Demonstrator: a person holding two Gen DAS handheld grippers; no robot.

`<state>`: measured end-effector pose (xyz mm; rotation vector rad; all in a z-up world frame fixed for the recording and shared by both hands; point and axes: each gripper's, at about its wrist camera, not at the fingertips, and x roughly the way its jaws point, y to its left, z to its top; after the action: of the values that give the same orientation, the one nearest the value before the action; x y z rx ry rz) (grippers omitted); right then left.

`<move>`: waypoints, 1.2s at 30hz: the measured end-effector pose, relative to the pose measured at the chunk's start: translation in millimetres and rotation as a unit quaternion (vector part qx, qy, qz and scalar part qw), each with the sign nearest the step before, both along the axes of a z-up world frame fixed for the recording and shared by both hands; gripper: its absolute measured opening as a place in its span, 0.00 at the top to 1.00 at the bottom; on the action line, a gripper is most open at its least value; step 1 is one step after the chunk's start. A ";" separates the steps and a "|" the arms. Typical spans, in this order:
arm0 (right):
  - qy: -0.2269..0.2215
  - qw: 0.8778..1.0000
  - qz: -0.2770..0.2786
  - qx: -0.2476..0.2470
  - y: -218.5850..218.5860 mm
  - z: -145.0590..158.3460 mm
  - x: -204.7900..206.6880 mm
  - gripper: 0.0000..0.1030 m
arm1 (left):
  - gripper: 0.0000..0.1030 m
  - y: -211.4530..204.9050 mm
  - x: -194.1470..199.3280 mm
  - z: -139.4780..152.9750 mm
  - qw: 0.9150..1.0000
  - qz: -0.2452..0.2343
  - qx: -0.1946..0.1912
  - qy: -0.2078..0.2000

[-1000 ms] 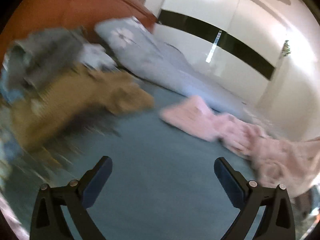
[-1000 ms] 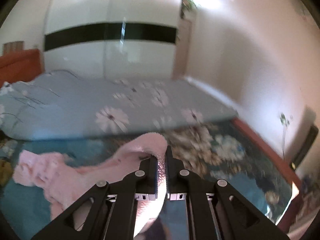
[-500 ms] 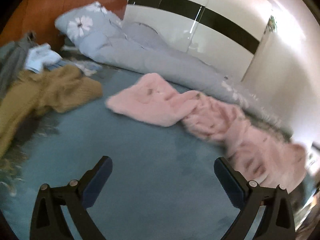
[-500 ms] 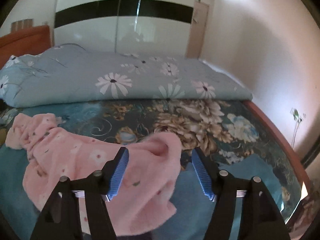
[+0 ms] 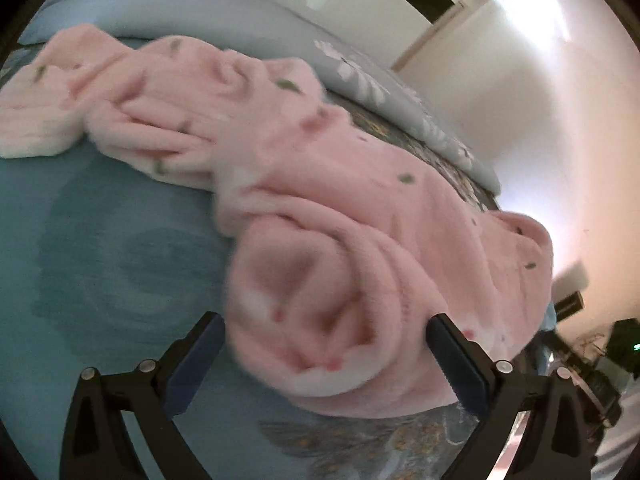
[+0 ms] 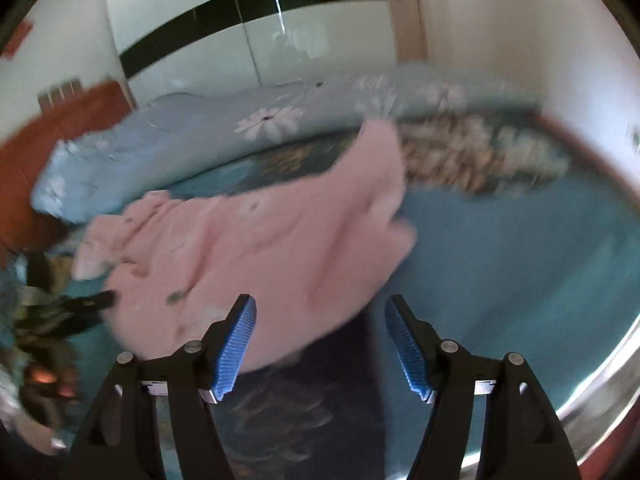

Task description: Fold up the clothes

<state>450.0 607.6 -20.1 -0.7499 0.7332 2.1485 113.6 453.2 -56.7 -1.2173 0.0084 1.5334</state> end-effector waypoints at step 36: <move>0.154 0.981 0.111 -0.051 -23.3 20.5 -129.7 0.91 | 0.96 -200.2 -121.7 84.3 0.955 0.259 0.119 0.079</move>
<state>320.2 584.3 0.3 -0.5792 0.9644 2.4788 -8.1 252.9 27.6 -0.9409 -0.4094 2.0170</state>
